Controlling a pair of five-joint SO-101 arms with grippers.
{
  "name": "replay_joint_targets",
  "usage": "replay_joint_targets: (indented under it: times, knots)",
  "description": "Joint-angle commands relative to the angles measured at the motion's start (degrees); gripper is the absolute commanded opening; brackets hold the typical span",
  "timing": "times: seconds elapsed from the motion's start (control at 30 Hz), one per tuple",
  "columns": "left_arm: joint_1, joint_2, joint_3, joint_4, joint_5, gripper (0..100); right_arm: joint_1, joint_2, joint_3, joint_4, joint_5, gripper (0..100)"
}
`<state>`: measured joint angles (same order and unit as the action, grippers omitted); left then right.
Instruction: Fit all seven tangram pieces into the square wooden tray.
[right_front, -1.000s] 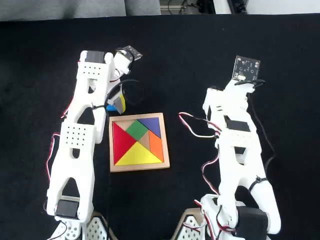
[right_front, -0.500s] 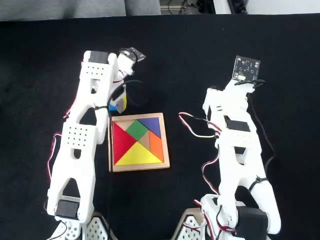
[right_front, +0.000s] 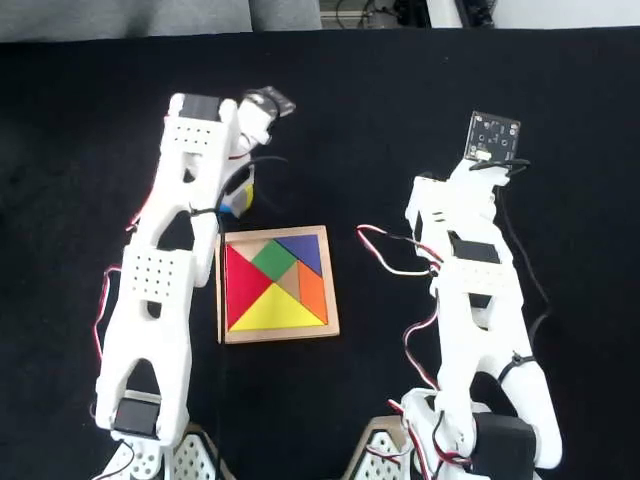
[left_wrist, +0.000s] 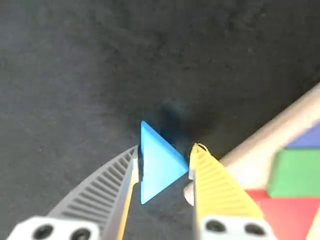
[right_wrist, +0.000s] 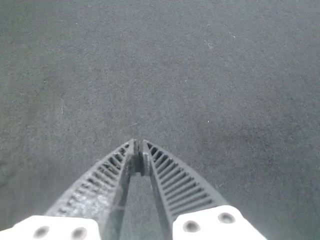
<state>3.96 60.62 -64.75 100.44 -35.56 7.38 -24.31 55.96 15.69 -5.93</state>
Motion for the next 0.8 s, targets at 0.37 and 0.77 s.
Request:
replay_joint_targets:
  times: [0.37,0.77]
  knots:
    - [8.5,-43.5,46.7,0.3,-25.8,14,-0.5,-0.3,-0.5,-1.0,2.7,1.5]
    - [8.8,-41.8,55.5,-11.5,-28.1,14,-0.5,0.0,-0.1,-1.2,2.9,1.4]
